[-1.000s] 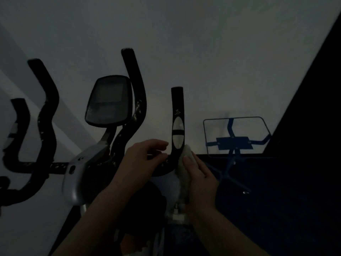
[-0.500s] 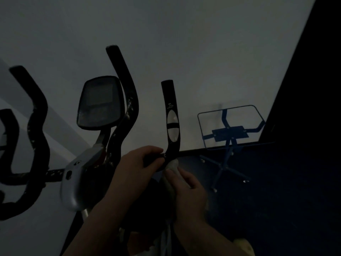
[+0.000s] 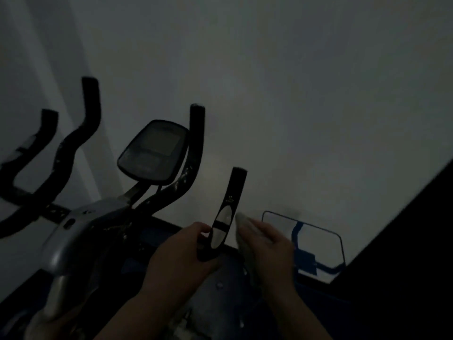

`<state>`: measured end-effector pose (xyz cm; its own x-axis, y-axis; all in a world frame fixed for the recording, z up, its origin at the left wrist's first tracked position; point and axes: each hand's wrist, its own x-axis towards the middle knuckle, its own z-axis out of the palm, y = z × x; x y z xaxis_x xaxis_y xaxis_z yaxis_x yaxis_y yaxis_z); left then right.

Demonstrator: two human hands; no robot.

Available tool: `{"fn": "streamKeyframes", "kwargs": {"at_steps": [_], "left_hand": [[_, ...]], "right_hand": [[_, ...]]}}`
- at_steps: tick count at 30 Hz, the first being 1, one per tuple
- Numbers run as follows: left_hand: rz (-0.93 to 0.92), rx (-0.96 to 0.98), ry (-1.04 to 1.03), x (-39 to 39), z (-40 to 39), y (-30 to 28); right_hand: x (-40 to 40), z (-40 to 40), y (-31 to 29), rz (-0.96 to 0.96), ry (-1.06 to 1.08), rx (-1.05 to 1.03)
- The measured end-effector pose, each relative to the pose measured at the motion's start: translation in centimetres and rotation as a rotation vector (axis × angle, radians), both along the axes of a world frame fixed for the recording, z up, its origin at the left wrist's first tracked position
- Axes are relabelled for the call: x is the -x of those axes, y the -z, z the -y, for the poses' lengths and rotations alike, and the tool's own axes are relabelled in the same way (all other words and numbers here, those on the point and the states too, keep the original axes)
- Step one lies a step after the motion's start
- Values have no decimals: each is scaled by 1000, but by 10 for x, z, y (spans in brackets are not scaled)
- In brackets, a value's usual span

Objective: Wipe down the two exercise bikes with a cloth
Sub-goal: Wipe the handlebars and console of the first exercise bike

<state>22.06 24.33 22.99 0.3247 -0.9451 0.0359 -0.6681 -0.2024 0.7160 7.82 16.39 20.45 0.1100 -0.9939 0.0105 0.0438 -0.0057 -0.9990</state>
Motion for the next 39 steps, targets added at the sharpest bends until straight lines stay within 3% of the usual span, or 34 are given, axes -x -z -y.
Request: {"fn": "streamKeyframes", "kwargs": {"at_steps": [5, 8, 12, 16, 19, 22, 26, 29, 31, 35, 37, 39], "left_hand": [[20, 52, -129, 9, -2, 4], [37, 32, -200, 13, -1, 5], [43, 43, -291, 22, 0, 8], [48, 103, -358, 32, -1, 13], [65, 143, -421, 38, -2, 16], [56, 156, -438, 38, -2, 16], [123, 195, -491, 43, -1, 25], [155, 462, -577, 68, -1, 45], [-112, 600, -672, 96, -1, 60], [-1224, 558, -830, 120, 9, 71], [-1466, 614, -799, 112, 14, 68], [-1562, 690, -772, 104, 15, 60]], "right_hand": [[21, 68, -53, -672, -210, 1297], [3, 98, -72, -853, -222, 1552], [-6, 103, -64, -904, -582, 1576], [-3, 119, -113, -974, -991, 1377], [-14, 125, -120, -909, -899, 1310], [-17, 110, -91, -898, -759, 1345], [1, 105, -92, -850, -950, 1138], [5, 112, -103, -780, -984, 997], [0, 110, -96, -680, -825, 1061], [-2, 94, -56, -751, -645, 1242], [2, 84, -47, -681, -574, 1169], [6, 72, -39, -580, -567, 1107]]}}
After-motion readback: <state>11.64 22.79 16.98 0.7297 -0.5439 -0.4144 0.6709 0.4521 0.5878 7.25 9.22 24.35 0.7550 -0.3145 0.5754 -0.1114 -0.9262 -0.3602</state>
